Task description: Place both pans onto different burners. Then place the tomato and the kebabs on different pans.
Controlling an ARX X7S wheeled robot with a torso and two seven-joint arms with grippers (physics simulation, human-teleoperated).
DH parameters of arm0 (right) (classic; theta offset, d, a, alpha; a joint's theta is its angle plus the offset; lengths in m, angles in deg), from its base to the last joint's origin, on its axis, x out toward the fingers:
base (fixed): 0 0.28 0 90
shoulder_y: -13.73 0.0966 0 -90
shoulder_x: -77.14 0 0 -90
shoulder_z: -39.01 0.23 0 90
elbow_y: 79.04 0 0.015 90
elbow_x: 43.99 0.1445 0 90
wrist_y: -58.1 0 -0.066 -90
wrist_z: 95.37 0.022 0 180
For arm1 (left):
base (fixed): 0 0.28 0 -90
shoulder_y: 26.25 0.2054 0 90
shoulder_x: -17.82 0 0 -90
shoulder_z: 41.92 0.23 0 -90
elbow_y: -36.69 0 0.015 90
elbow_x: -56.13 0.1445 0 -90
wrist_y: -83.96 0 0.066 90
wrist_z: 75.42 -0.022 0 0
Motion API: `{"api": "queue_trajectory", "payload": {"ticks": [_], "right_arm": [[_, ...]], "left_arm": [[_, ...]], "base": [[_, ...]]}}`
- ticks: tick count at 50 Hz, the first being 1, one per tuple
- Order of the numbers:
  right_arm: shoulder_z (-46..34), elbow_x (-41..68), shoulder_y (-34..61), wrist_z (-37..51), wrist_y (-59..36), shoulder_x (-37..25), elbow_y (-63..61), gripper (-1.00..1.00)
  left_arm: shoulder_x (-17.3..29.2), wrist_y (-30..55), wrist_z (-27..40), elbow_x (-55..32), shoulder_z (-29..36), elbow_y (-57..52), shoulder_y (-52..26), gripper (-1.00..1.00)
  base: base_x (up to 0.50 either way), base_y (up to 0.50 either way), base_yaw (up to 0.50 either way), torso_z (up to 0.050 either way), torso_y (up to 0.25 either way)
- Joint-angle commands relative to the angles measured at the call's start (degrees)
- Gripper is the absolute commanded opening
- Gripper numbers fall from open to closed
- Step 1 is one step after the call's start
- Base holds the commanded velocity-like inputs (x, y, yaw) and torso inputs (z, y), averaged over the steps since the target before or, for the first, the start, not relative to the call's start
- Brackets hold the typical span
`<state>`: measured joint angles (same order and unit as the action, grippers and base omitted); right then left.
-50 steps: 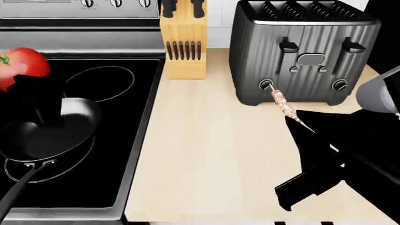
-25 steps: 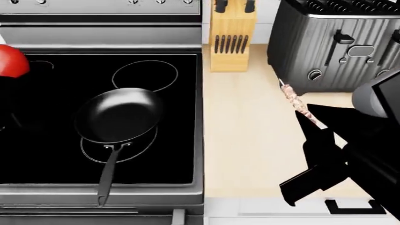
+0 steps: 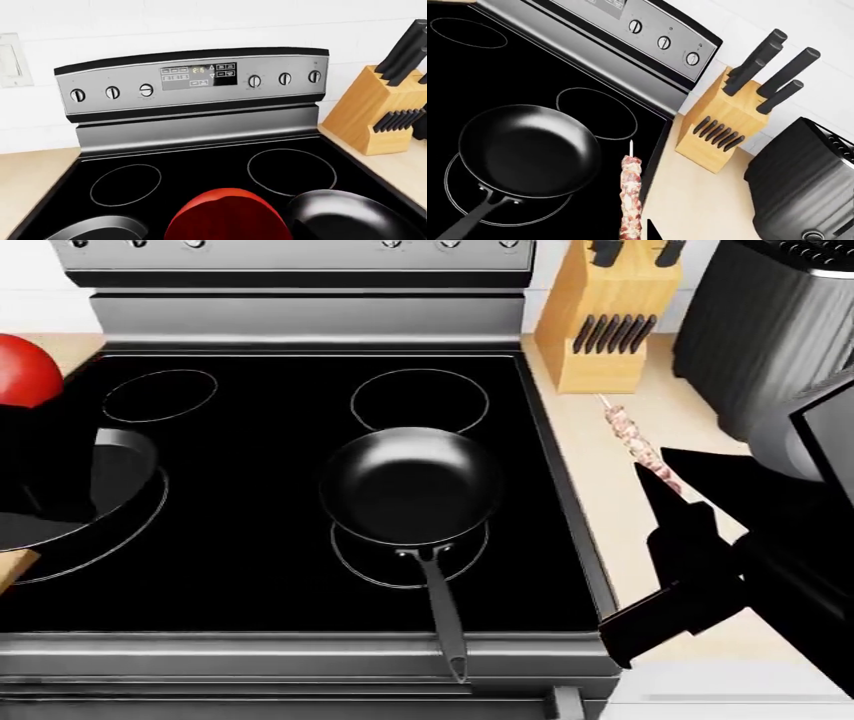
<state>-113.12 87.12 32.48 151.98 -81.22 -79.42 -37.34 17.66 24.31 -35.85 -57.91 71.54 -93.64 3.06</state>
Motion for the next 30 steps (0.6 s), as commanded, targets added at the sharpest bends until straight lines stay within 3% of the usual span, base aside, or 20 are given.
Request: {"api": "queue_trajectory", "payload": {"ticks": [1,21,30], "right_arm": [[0.26,-0.98,-0.01,-0.14,-0.37,1.15,0.60,-1.00],[1.10,-2.48,-1.77,-1.23,1.38,0.75,1.08,-1.00],[2.73,-4.19,-1.81,-1.97,3.70,1.25,1.80,-1.00]], "left_arm": [[0.12,-0.94,0.16,0.03,-0.31,0.03,-0.80,-1.00],[0.14,-2.31,0.83,1.30,0.22,-0.58,1.21,-1.00],[0.13,-1.71,0.72,1.04,-0.49,-0.48,1.15,-1.00]], "base": [[0.00,0.50,0.00,0.000,0.000],[0.00,0.50,0.00,0.000,0.001],[0.00,0.00,0.00,0.000,0.000]]}}
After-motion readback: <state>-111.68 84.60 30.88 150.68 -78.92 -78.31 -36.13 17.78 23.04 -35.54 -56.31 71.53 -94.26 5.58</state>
